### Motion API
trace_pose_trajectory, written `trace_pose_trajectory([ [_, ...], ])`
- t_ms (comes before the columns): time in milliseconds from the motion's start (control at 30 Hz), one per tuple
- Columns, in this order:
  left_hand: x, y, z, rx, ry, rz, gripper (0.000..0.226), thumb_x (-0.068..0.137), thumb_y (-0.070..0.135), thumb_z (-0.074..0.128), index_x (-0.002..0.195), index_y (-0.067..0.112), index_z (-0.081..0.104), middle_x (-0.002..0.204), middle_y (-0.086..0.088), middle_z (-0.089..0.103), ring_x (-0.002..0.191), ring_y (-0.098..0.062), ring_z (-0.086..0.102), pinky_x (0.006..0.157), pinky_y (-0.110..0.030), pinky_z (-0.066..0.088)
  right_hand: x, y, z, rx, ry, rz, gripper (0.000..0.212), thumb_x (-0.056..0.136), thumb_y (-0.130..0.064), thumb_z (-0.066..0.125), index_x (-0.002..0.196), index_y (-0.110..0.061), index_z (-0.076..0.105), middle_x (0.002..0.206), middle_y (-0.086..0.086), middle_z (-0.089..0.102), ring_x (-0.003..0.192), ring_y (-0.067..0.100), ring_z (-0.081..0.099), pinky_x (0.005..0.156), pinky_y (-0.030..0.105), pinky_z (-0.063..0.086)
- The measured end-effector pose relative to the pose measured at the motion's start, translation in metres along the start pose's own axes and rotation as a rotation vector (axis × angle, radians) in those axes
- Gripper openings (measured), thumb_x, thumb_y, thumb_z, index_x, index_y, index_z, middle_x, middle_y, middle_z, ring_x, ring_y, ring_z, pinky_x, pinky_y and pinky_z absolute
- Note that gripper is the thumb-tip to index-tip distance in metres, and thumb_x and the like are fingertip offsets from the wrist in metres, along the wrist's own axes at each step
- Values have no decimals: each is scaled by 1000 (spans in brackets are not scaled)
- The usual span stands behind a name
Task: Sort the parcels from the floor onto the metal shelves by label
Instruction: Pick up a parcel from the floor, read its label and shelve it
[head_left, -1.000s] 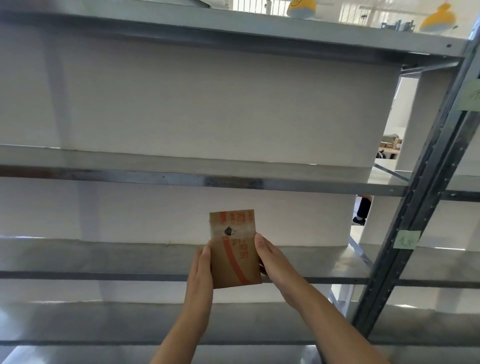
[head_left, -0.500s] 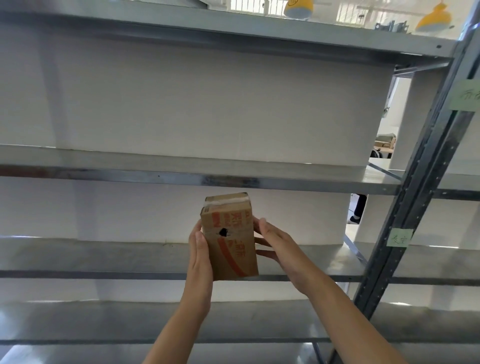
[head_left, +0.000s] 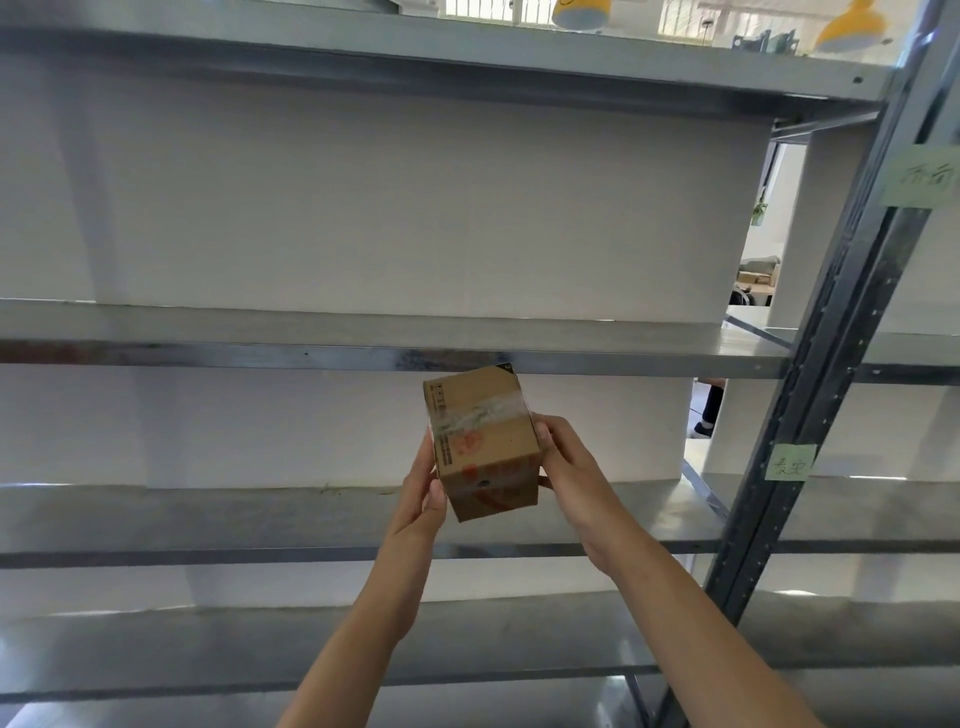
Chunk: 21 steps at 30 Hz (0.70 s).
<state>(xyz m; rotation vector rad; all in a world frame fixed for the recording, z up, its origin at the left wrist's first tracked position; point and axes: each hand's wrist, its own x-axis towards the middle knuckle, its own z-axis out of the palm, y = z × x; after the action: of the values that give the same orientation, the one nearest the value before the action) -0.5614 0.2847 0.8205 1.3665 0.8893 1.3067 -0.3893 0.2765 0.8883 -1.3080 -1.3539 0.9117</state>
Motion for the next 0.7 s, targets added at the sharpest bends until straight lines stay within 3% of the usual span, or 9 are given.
trace_pose_trajectory([
  [100,3,-1,-8,-45,-39,-15,50,112,18,33,152,46,41,154,14,51,149,-15,39,125,-53,24,1,0,-2,-20,-32,6,36,104,-48,35,133,-34,51,132,-8,59,114,5,56,102,32,50],
  [167,3,5,-10,-105,-18,-15,47,111,17,34,152,36,46,151,9,56,144,-14,46,125,-49,28,2,1,-3,-25,-49,7,41,98,-55,38,132,-35,52,131,-9,60,116,6,57,108,40,48],
  [267,3,11,-10,-133,40,-16,41,110,26,36,148,31,53,144,5,63,138,-12,54,123,-45,34,0,3,0,-6,-61,7,52,88,-65,33,121,-29,52,125,-8,63,118,7,60,107,37,49],
  [333,4,12,-11,-121,76,-10,40,110,27,38,145,30,57,140,4,66,135,-12,57,120,-44,38,0,5,3,44,-27,6,53,91,-64,30,116,-22,53,120,-7,66,115,9,64,99,30,53],
  [433,4,11,-12,-114,120,-4,37,109,26,40,139,28,62,133,2,70,128,-13,62,113,-41,46,-1,4,7,123,43,22,44,105,-48,30,118,-15,57,112,-10,70,98,3,69,72,13,57],
  [500,4,10,-12,-96,137,10,35,109,28,40,133,27,65,125,2,73,122,-15,66,104,-37,51,0,5,9,163,68,63,35,108,-40,34,110,-14,59,108,-8,71,93,5,70,66,12,55],
  [600,3,7,-9,-92,181,26,30,105,40,43,119,26,65,113,-1,74,111,-24,69,92,-36,56,6,8,12,184,90,106,17,106,-23,49,94,-15,57,112,7,71,100,19,71,78,22,56],
  [700,4,9,-5,-107,214,40,36,97,53,42,106,23,60,107,-5,72,105,-26,69,89,-39,59,9,9,13,149,100,120,8,103,-19,56,96,-15,58,109,6,69,96,17,69,88,29,54],
])
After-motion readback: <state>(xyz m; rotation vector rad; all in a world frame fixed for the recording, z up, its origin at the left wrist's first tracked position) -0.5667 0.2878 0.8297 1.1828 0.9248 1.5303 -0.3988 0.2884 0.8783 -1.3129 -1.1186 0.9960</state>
